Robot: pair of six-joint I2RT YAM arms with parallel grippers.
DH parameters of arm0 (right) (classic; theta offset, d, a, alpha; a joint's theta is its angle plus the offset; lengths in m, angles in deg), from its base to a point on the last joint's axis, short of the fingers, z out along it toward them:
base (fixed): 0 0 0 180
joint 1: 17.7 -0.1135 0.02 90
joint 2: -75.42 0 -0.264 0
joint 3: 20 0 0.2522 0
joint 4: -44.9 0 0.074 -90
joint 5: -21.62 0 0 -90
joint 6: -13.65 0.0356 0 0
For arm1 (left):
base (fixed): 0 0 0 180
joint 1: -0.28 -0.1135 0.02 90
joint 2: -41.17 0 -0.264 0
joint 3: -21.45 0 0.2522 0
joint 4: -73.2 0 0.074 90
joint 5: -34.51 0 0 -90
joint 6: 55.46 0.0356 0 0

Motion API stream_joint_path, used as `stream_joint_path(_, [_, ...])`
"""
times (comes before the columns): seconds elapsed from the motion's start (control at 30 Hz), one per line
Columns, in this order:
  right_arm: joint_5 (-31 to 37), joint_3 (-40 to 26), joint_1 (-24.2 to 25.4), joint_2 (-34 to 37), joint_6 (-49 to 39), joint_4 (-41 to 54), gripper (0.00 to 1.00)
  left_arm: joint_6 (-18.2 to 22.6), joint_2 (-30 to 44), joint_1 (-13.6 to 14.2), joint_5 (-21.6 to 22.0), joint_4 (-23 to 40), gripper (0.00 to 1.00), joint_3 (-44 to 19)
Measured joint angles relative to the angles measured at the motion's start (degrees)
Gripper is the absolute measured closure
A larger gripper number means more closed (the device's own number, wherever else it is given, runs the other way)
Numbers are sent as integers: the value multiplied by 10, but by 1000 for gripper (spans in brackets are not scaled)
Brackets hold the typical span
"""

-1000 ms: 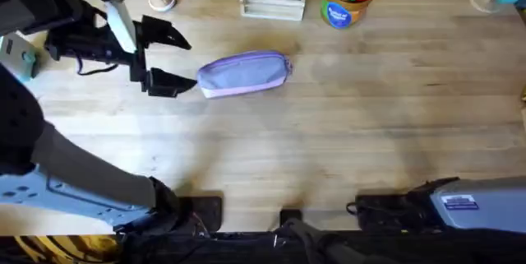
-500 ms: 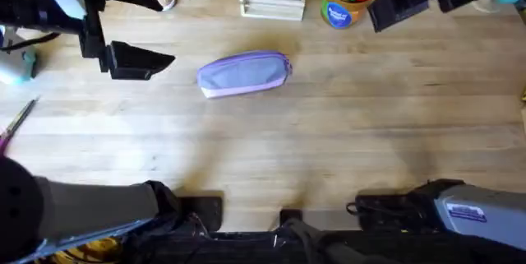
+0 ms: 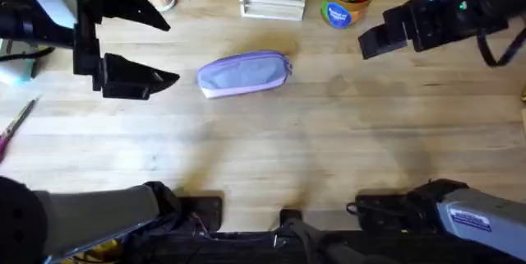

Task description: Unzip the bag, pick up the pens from the table one at a time and place them inside, then zip the bag closed.

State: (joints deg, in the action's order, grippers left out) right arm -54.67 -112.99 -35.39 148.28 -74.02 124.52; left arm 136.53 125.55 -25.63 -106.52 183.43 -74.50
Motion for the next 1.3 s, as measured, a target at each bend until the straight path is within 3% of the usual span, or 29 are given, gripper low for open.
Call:
stream_joint_path(0.33, [0,0,0,0,36,-3,5,-21,0,0,1,4,6,0])
stream_joint_path(0.6, [0,0,0,0,37,-3,4,-26,0,0,15,-29,5,0])
stream_joint_path(0.7, [0,0,0,0,37,-3,4,-48,-1,4,34,-66,6,-1])
stream_joint_path(0.73, [0,0,0,0,37,-3,4,-66,-2,8,43,-90,6,-3])
stream_joint_path(0.77, [0,0,0,0,37,-3,4,-132,-4,28,65,-137,6,-15])
stream_joint_path(0.8, [0,0,0,0,37,-3,4,-155,-6,39,73,-140,5,-22])
stream_joint_path(1.13, [0,0,0,0,37,3,5,-318,-108,184,182,-141,5,-37])
stream_joint_path(1.3, [1,0,0,0,37,3,5,-436,-166,221,231,-139,5,-41])
